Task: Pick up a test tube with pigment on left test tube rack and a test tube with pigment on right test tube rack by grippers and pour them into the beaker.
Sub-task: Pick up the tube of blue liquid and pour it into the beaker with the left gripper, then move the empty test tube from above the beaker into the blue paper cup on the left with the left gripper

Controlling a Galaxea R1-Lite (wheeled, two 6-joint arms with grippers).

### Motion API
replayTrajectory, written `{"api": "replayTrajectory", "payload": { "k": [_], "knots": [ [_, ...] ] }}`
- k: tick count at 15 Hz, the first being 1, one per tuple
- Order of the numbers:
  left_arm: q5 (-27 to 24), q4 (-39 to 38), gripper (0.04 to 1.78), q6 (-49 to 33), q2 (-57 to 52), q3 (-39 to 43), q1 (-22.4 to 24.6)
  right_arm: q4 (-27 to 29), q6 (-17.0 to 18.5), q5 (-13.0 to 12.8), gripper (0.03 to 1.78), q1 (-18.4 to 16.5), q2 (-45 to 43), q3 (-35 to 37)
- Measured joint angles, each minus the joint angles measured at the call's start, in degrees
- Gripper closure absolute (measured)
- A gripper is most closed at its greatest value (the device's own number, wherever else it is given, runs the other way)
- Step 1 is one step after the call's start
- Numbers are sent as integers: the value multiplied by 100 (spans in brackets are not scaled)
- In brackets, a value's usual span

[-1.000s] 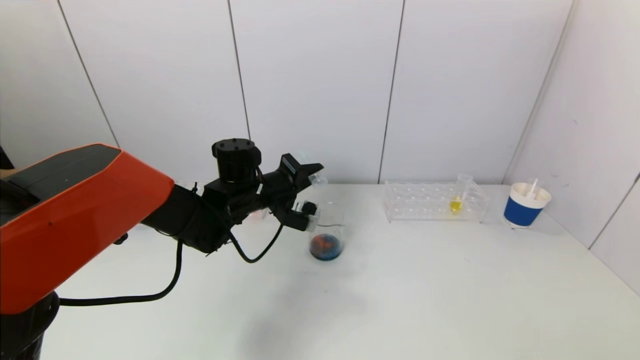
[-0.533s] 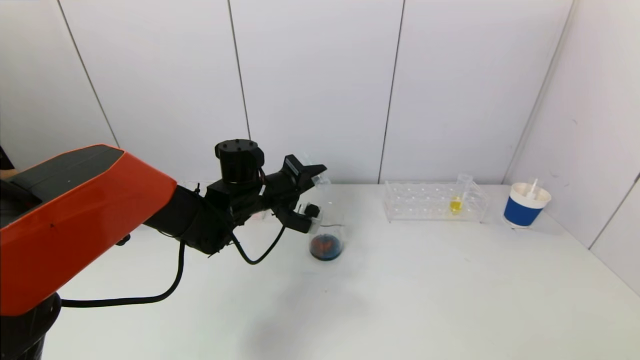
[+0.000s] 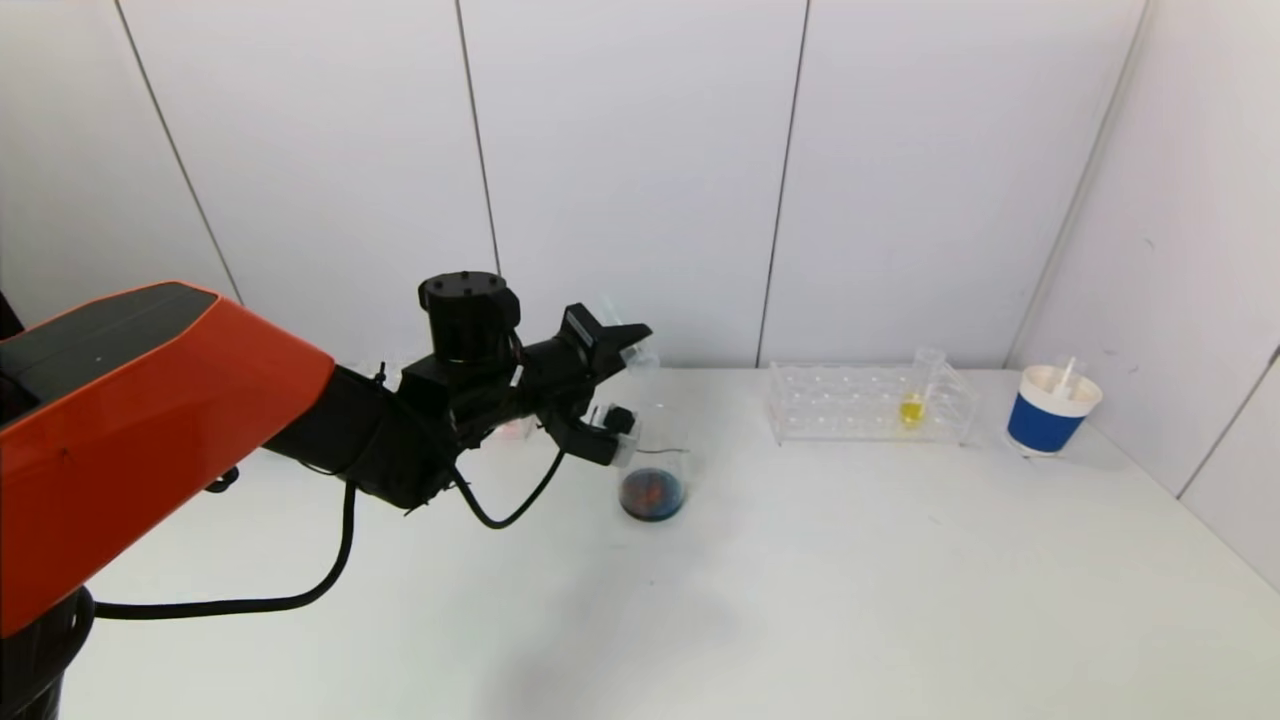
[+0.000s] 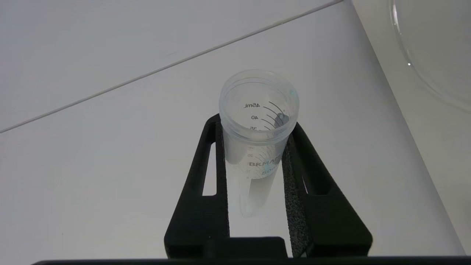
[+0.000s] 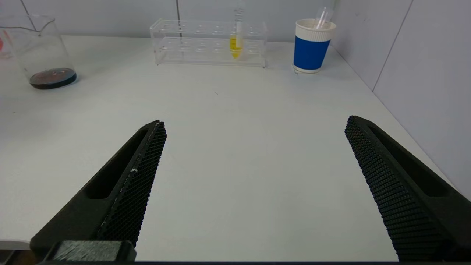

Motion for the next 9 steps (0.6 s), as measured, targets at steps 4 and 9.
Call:
{"api": "replayTrajectory", "payload": {
  "k": [4, 9],
  "knots": [
    [11, -157, 138, -635, -24, 132, -41, 0, 0, 0, 4, 0, 0, 0],
    [372, -1180, 138, -3068, -146, 578, -300, 0, 0, 0, 4, 0, 0, 0]
  ]
}}
